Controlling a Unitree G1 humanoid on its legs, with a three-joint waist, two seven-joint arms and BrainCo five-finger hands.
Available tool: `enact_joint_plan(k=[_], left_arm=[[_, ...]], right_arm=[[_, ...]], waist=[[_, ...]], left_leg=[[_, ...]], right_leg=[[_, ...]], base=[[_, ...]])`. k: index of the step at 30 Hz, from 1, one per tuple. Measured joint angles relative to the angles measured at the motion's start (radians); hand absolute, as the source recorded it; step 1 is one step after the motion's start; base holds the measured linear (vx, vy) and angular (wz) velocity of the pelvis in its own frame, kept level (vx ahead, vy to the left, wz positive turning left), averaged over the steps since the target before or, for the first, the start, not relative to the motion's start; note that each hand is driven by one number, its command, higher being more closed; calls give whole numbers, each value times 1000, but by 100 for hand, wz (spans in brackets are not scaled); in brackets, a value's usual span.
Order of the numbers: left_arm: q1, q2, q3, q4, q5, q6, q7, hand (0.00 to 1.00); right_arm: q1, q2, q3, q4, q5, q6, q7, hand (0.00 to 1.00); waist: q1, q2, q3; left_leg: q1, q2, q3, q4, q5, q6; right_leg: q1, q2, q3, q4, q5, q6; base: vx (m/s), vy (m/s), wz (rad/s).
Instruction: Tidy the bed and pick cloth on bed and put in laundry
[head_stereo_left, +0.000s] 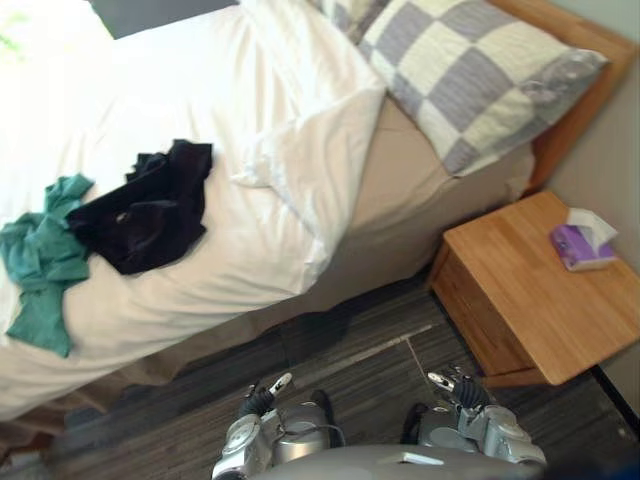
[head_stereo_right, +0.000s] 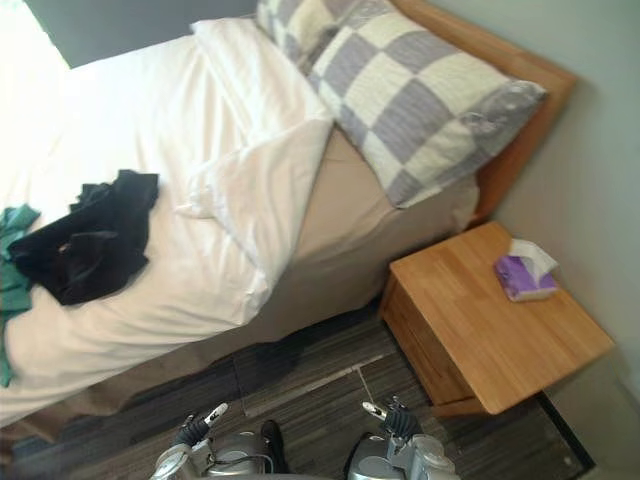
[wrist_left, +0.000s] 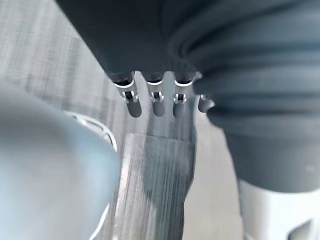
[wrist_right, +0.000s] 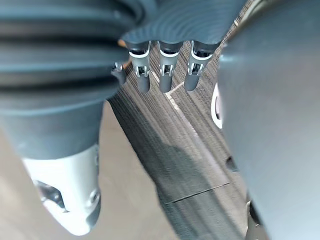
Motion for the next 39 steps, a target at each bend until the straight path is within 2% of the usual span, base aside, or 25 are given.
enact_joint_plan(k=[5,8,10,11,12,13,14,15,16,17,18,19,20,21,22,25,26,28,31,33,34,37,39], left_arm=[[-1,14,-1,-1,15,14,-15,0],[-4,26,-5,-3,54,47,-24,0],[-20,37,-8,-1,92,66,-40,0],[-28,39,-9,2,129,74,-45,0],[-33,44,-10,1,162,79,-54,0],[-33,49,-11,1,171,79,-59,0],[-34,65,-17,2,199,80,-69,0],[-39,82,-39,9,238,83,-87,0],[-42,89,-48,12,253,84,-88,0],[-54,96,-59,30,283,84,-89,0],[-74,93,-61,48,293,86,-89,0],[-77,93,-69,48,293,87,-90,0],[-76,94,-73,47,293,87,-92,0],[-78,95,-92,63,291,92,-97,0],[-80,76,-99,62,285,94,-101,0],[-74,50,-99,66,275,96,-100,0],[-73,50,-99,69,267,96,-99,0],[-75,50,-102,64,237,94,-98,0],[-74,51,-103,56,237,95,-96,0],[-62,61,-121,39,235,98,-85,0],[-58,67,-125,37,235,99,-85,0],[-24,108,-126,24,232,100,-84,0],[-13,123,-127,15,214,100,-83,0]], right_arm=[[-26,15,0,23,-3,0,6,0],[-24,28,0,28,25,-4,-8,0],[-29,33,-2,34,56,-6,-19,0],[-29,32,-5,37,77,-14,-28,0],[-26,33,-17,38,97,-27,-34,0],[-26,34,-20,37,105,-30,-34,0],[-24,36,-25,30,136,-56,-36,0],[-21,38,-30,31,166,-71,-42,0],[-18,38,-30,31,174,-71,-44,0],[-12,38,-31,30,202,-75,-51,0],[0,39,-32,28,226,-87,-61,0],[9,43,-34,24,237,-93,-66,0],[15,47,-38,17,242,-94,-70,0],[23,58,-71,17,244,-102,-84,0],[23,57,-85,13,249,-104,-95,0],[9,55,-96,-12,249,-111,-127,0],[11,64,-94,-22,249,-115,-141,0],[25,70,-101,-89,248,-127,-223,0],[51,65,-131,-210,243,-143,-300,0],[52,53,-177,-361,186,-142,-370,0],[52,53,-189,-394,169,-142,-382,0],[33,9,-219,-595,27,-102,-422,0],[11,-26,-231,-661,-28,-82,-428,0]], waist=[[11,-9,-8],[11,-28,-17],[17,-47,-17],[14,-50,-15],[14,-61,-9],[12,-67,-6],[-6,-85,-2],[-32,-89,0],[-36,-91,-3],[-41,-88,-3],[-47,-83,-3],[-53,-83,-3],[-58,-89,-7],[-75,-102,-10],[-75,-74,-19],[-86,-27,-21],[-88,-25,-22],[-89,-38,-21],[-90,-45,-23],[-89,-51,-26],[-90,-55,-28],[-90,-77,-40],[-91,-87,-39]], left_leg=[[7,-39,-13,-14,2,5],[4,-55,-23,-7,2,5],[-1,-67,-23,15,-9,21],[1,-71,-26,29,-45,51],[11,-89,-57,47,-82,62],[19,-96,-65,47,-84,65],[38,-115,-109,43,-86,73],[54,-117,-167,34,-82,84],[54,-112,-183,33,-82,84],[54,-95,-223,20,-79,86],[54,-76,-258,-9,-67,79],[54,-72,-280,-26,-57,67],[52,-76,-284,-35,-52,58],[60,-95,-295,-47,-37,32],[57,-81,-268,-55,-25,20],[76,-48,-238,-78,-30,6],[86,-39,-228,-85,-33,0],[123,-22,-202,-93,-40,-12],[126,-16,-180,-105,-40,-12],[125,-18,-156,-106,-40,-12],[125,-19,-154,-106,-40,-12],[120,-22,-130,-107,-40,-12],[122,-25,-128,-117,-39,-11]], right_leg=[[31,-28,-37,-32,17,23],[65,-50,-87,-25,-1,47],[66,-78,-104,25,-30,62],[56,-109,-95,115,-55,70],[0,-160,-23,296,-60,48],[-19,-176,15,356,-51,36],[-78,-195,114,499,7,3],[-135,-162,215,576,-17,23],[-141,-133,240,561,-49,30],[-158,-59,285,489,-94,17],[-172,23,321,360,-102,18],[-171,62,347,247,-92,29],[-164,76,368,166,-74,30],[-143,84,386,57,10,-2],[-143,95,386,35,14,1],[-134,130,391,14,19,-5],[-128,139,396,13,19,-5],[-86,155,397,-8,20,-3],[-83,157,403,-27,31,3],[-82,157,418,-51,56,10],[-82,157,423,-56,61,13],[-75,156,428,-90,85,15],[-71,154,428,-98,85,16]], base=[[121,77,24],[108,0,48],[65,2,39],[32,49,47],[12,49,50],[22,64,65],[91,23,92],[91,23,101],[125,-52,109],[86,-97,103],[100,-125,112],[66,-112,84],[141,-180,81],[169,-168,48],[236,-157,34],[212,-72,-15],[220,-80,-25],[177,-45,-14],[62,12,-5],[36,64,-15],[5,63,-16],[-26,48,-9],[-57,12,3]])
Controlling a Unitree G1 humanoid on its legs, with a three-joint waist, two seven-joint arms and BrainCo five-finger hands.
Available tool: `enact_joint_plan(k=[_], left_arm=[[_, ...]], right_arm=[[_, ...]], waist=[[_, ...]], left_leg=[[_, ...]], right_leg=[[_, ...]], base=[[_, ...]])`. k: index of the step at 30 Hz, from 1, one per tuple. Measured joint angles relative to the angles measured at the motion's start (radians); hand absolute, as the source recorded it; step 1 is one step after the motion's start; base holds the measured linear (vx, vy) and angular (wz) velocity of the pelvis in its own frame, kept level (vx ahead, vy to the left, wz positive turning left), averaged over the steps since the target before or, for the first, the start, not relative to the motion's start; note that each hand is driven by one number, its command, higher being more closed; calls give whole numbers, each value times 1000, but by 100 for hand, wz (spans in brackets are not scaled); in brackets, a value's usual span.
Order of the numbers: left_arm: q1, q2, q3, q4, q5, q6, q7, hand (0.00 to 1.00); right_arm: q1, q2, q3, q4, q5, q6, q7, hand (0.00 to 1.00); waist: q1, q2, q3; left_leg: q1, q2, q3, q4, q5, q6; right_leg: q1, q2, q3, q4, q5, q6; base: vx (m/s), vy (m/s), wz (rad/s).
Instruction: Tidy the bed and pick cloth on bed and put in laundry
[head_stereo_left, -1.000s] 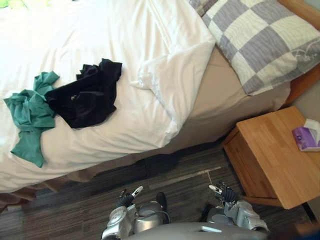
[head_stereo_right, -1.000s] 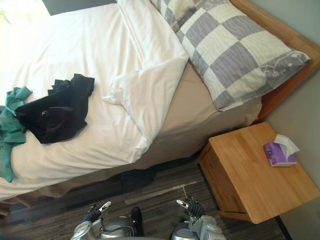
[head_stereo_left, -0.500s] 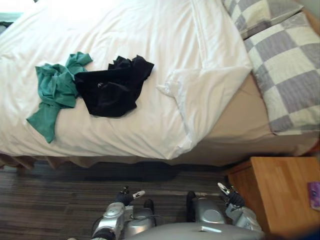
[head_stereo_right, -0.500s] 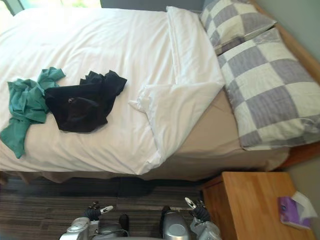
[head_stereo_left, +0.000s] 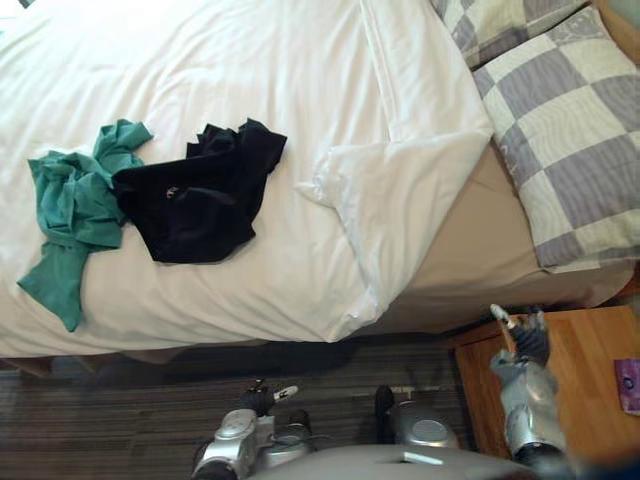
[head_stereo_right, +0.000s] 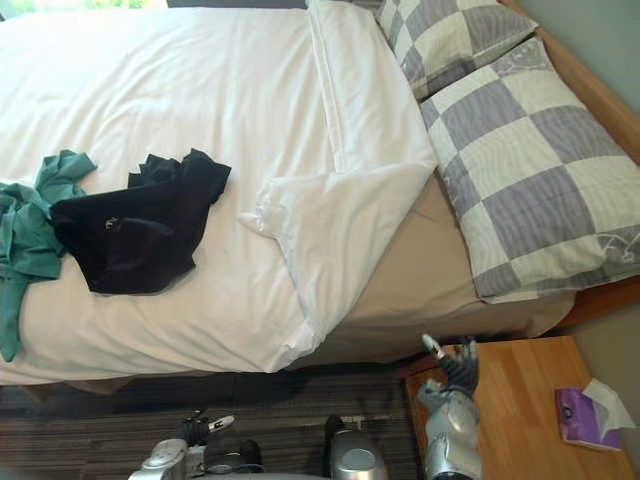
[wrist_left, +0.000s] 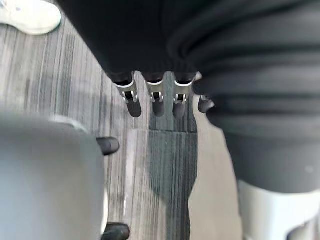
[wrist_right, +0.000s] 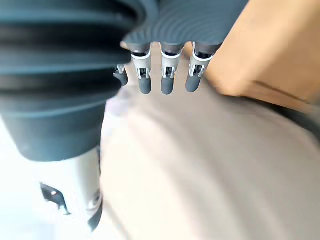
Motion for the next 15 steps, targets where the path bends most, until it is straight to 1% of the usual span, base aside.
enact_joint_plan(k=[1,3,5,7,8,9,10,11,13,14,15], left_arm=[[3,3,1,-3,-2,1,0,0],[8,10,2,-10,-13,0,2,0],[8,10,4,-10,-17,0,3,0],[8,11,6,-10,-17,1,3,0],[8,11,7,-11,-17,1,3,0],[8,11,15,-13,-17,1,3,0],[7,10,22,-15,-17,1,3,0],[7,9,26,-15,-17,1,3,0],[6,11,42,-14,-18,2,3,0],[6,12,45,-15,-18,2,3,0],[5,15,58,-14,-18,3,3,0]], right_arm=[[-6,-10,0,-19,-17,7,0,0],[-47,-59,2,-82,-61,26,3,0],[-105,-113,7,-112,-92,38,8,0],[-194,-186,46,-128,-100,56,30,0],[-214,-200,58,-130,-107,58,38,0],[-257,-232,84,-131,-130,61,53,0],[-301,-262,110,-131,-137,68,72,0],[-316,-270,120,-127,-137,70,77,0],[-403,-307,166,-113,-163,78,95,0],[-421,-313,176,-104,-170,78,97,0],[-476,-321,198,-80,-180,78,102,0]], waist=[[0,-3,0],[2,-13,2],[1,-13,3],[4,-14,3],[5,-14,3],[5,-16,4],[9,-15,4],[12,-15,4],[31,-18,6],[32,-19,7],[37,-22,11]], left_leg=[[-1,-1,0,-3,2,2],[-12,-10,0,-5,9,14],[-20,-15,1,-7,13,19],[-26,-19,1,-11,13,19],[-32,-20,1,-10,14,20],[-42,-22,1,-11,16,23],[-56,-23,1,-6,19,22],[-61,-24,0,-3,19,21],[-71,-28,-8,-1,16,25],[-72,-28,-10,0,16,26],[-77,-30,-21,5,21,33]], right_leg=[[0,-1,0,-4,0,0],[2,-7,0,-25,0,0],[-3,-13,0,-29,4,-3],[-7,-17,-1,-31,3,2],[-11,-18,-2,-32,4,4],[-18,-22,-5,-36,8,9],[-21,-26,-11,-45,14,12],[-22,-28,-13,-45,18,8],[-22,-34,-25,-54,31,8],[-21,-35,-27,-55,32,10],[-18,-39,-36,-55,34,12]], base=[[-75,7,3],[-87,-7,5],[-115,1,3],[-85,8,4],[-53,6,10],[-31,7,16],[-17,11,16],[11,24,16],[41,32,13],[59,30,21],[74,37,32]])
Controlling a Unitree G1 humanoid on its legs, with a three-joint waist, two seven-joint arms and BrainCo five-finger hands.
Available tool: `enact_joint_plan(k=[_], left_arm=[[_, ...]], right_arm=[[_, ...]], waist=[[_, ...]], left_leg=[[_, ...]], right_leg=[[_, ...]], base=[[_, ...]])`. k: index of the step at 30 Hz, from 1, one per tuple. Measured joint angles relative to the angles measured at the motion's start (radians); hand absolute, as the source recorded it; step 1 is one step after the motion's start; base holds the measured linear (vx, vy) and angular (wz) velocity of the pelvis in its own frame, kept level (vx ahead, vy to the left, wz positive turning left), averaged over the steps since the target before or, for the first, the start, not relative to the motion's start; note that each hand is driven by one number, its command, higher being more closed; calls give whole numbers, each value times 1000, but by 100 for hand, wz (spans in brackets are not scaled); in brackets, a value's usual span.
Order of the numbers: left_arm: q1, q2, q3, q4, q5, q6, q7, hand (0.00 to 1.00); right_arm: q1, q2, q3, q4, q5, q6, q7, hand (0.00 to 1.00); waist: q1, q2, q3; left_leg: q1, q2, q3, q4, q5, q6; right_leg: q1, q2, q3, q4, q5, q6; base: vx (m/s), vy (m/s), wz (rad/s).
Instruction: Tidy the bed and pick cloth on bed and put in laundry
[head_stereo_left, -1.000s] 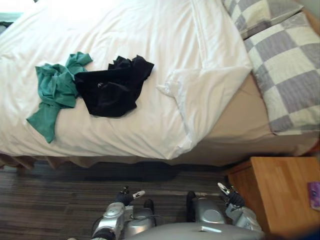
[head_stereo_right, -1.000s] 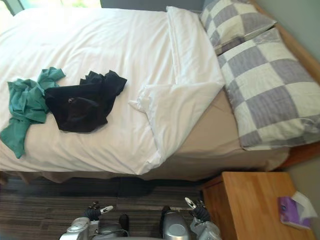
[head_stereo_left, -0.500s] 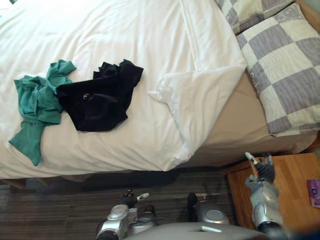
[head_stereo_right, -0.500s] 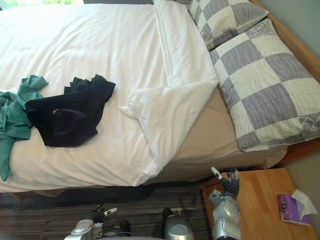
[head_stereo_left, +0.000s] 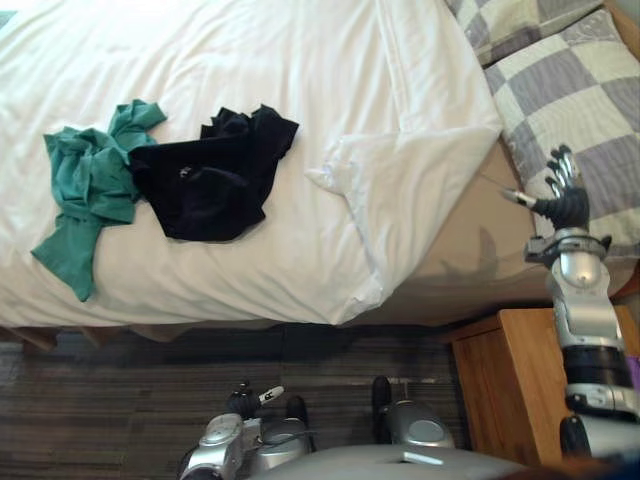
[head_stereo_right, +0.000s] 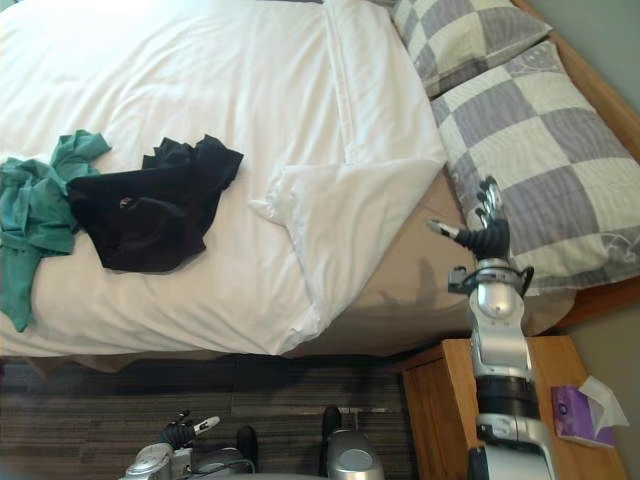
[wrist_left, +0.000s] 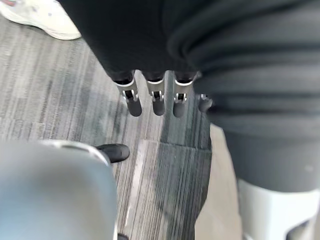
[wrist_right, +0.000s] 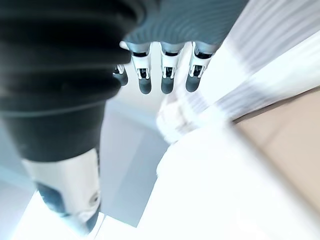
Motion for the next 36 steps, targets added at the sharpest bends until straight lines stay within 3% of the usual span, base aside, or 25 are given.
enact_joint_plan(k=[7,12,21,25,31,33,34,36], left_arm=[[-23,-1,24,-3,0,6,-5,0],[-47,-1,26,-48,-4,18,-4,0],[-76,-11,17,-79,-28,18,1,0],[-105,-24,3,-78,-27,17,1,0],[-146,-27,-30,-61,-27,17,1,0],[-166,-28,-68,-59,-28,18,1,0],[-174,-36,-72,-59,-28,18,2,0],[-195,-52,-107,-60,-33,14,2,0]], right_arm=[[-262,-72,138,48,-156,1,11,0],[-441,-111,254,65,-235,27,12,0],[-509,-172,382,65,-340,124,64,0],[-568,-189,405,149,-387,198,105,0],[-619,-255,431,249,-429,231,129,0],[-678,-269,436,315,-464,235,145,0],[-694,-276,441,336,-474,237,150,100],[-726,-315,475,384,-521,237,166,100]], waist=[[51,17,62],[86,33,145],[96,70,190],[90,98,204],[95,122,215],[95,143,224],[97,154,225],[102,187,225]], left_leg=[[-84,-1,-33,87,-17,7],[-179,-8,-33,158,-23,13],[-300,-25,-39,185,-7,38],[-336,-35,-40,184,8,50],[-377,-41,-44,166,36,51],[-407,-42,-45,165,48,51],[-417,-42,-46,164,52,52],[-448,-49,-49,144,75,56]], right_leg=[[-14,-12,-32,0,47,7],[-60,-24,-52,-3,68,-1],[-154,-35,-54,-11,77,-4],[-188,-44,-57,-12,77,-4],[-233,-48,-60,-12,79,-5],[-265,-50,-62,-12,87,-4],[-275,-50,-63,-12,92,-5],[-313,-57,-75,-12,104,-6]], base=[[31,54,32],[-30,49,21],[-56,17,8],[-39,11,5],[-26,7,5],[-39,4,6],[-47,12,3],[-53,22,11]])
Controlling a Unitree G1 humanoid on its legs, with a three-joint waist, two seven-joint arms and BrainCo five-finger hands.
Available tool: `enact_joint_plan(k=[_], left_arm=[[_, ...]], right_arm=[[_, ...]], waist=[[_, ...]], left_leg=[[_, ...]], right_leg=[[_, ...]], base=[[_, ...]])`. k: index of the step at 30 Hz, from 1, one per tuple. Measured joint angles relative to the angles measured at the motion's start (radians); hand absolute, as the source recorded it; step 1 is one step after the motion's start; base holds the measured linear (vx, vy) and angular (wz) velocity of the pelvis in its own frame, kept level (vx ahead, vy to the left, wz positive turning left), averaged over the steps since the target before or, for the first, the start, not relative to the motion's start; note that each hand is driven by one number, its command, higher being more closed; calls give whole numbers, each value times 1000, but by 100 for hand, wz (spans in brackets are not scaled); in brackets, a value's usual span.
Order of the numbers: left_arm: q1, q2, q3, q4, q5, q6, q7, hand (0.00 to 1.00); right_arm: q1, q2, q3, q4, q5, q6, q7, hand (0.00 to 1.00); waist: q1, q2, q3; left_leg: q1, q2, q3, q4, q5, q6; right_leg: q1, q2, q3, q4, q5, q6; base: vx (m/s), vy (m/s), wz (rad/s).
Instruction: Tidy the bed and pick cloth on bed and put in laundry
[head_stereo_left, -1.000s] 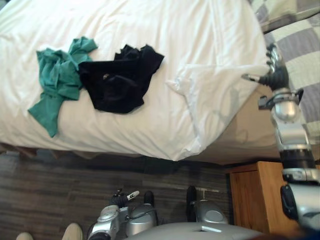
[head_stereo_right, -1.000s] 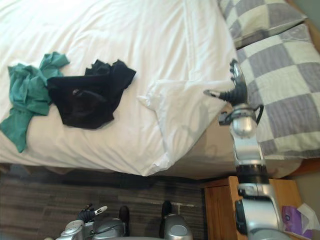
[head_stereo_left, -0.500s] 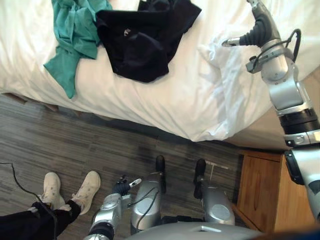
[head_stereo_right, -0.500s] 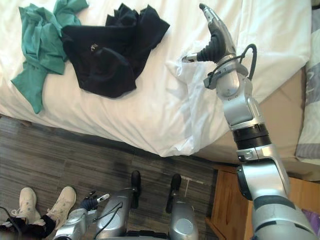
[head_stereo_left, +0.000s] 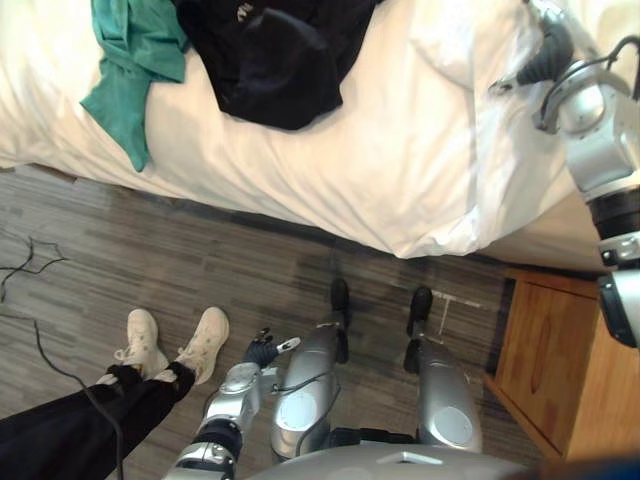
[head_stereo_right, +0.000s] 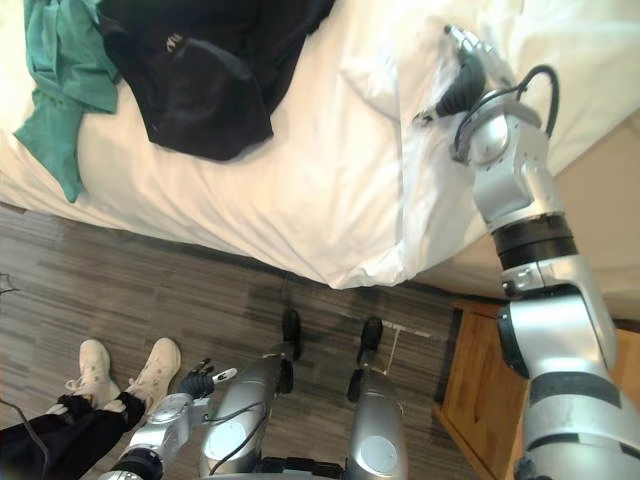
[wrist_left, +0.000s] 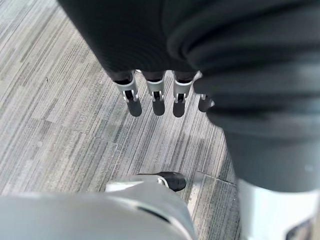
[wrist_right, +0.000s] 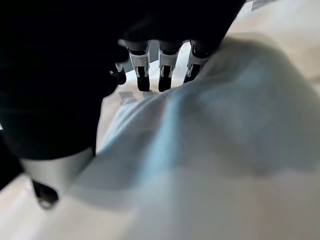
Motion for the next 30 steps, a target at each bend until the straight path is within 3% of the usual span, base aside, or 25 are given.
enact_joint_plan(k=[3,6,14,20,25,28,30], left_arm=[[-15,-10,-49,1,-7,-2,-1,0],[-18,-11,-79,2,-8,-13,-2,0],[-18,-10,-79,-1,-34,-38,-18,0],[-12,-10,-77,-24,-32,-43,-43,0],[27,-10,-66,-29,-3,-38,-45,0],[45,-9,-58,-28,18,-38,-45,0],[69,-7,-31,-25,27,-39,-45,0]], right_arm=[[-35,-36,-1,48,-23,3,1,100],[-71,-63,-1,77,7,6,-15,100],[-35,-63,-22,138,251,-4,-156,100],[131,-34,-215,90,418,-81,-268,100],[282,44,-345,1,440,-123,-303,100],[383,89,-416,-57,467,-133,-306,100],[465,147,-471,-91,494,-143,-311,100]], waist=[[2,37,0],[4,54,0],[1,54,0],[-20,52,-1],[-64,35,-6],[-77,4,-10],[-87,-31,-18]], left_leg=[[-17,-14,-4,-39,32,5],[-16,-20,-5,-68,54,7],[33,-23,1,-125,85,6],[118,-26,18,-170,91,8],[200,-27,51,-214,94,9],[245,-21,74,-228,93,7],[287,-12,92,-242,90,3]], right_leg=[[-30,-11,-5,-4,9,4],[-36,-16,-7,-13,14,5],[-17,-16,-7,-16,16,4],[40,-17,2,-21,16,4],[84,-13,30,-22,12,10],[115,-2,54,-32,11,12],[144,9,73,-40,10,13]], base=[[-35,20,13],[-32,21,6],[10,2,-3],[53,10,-11],[64,6,-26],[54,-14,-25],[42,-26,-30]])
